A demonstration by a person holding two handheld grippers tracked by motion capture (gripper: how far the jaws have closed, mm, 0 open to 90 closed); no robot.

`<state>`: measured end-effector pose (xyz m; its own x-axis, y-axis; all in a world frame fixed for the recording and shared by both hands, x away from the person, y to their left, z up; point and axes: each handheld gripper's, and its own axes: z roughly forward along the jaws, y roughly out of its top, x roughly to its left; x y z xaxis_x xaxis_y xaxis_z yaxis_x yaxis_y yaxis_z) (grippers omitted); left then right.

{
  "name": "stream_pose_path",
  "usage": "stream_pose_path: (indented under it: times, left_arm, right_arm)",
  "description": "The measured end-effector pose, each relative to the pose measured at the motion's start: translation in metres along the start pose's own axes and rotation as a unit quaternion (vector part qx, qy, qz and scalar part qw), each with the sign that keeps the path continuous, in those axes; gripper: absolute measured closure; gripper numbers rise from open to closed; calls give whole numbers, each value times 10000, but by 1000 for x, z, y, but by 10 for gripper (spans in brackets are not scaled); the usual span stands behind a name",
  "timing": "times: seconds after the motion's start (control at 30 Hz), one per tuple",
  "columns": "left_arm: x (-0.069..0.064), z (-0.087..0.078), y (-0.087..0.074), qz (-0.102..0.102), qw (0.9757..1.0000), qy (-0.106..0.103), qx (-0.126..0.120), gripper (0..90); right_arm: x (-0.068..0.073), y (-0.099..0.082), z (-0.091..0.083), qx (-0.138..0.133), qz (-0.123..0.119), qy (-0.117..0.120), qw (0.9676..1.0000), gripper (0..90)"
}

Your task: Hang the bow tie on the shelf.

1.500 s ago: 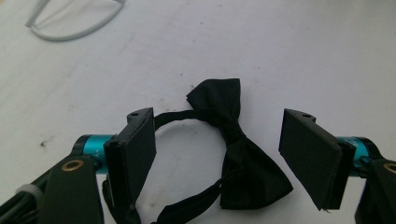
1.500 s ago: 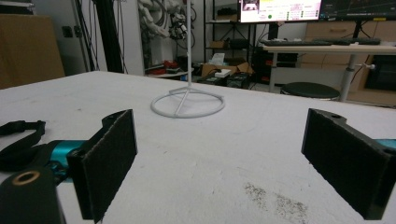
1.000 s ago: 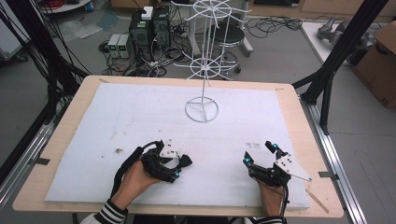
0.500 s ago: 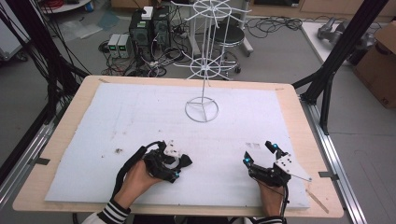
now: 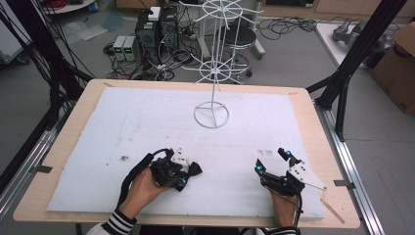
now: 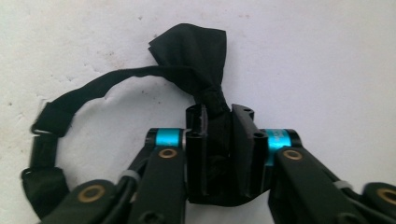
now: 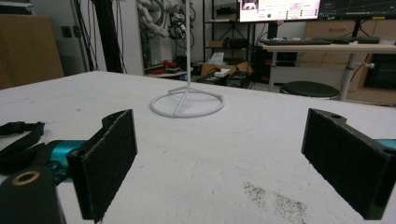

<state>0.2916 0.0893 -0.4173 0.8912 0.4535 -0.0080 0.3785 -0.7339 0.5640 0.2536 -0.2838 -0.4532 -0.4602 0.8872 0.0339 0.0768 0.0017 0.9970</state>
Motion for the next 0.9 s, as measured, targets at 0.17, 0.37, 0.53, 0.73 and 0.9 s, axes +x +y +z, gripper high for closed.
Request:
stream_pose_path:
  times: [0.17,0.37,0.53,0.73,0.9]
  left_arm:
    - [-2,0,-1,69,10000,38,-48,815]
    - [-3,-1,-3,189,9995,131,-237,822]
    - [-1,-6,-6,165,9981,232,-554,823]
    - [2,-12,-8,132,9958,318,-854,824]
    - [3,-17,-8,88,9920,399,-1193,825]
  right_arm:
    - [0,0,0,-4,-25,1,10000,95]
    - [0,0,0,2,8,5,10000,94]
    - [0,0,0,-3,-13,3,10000,95]
    - [0,0,0,11,-7,1,10000,94]
    - [0,0,0,5,-26,0,10000,94]
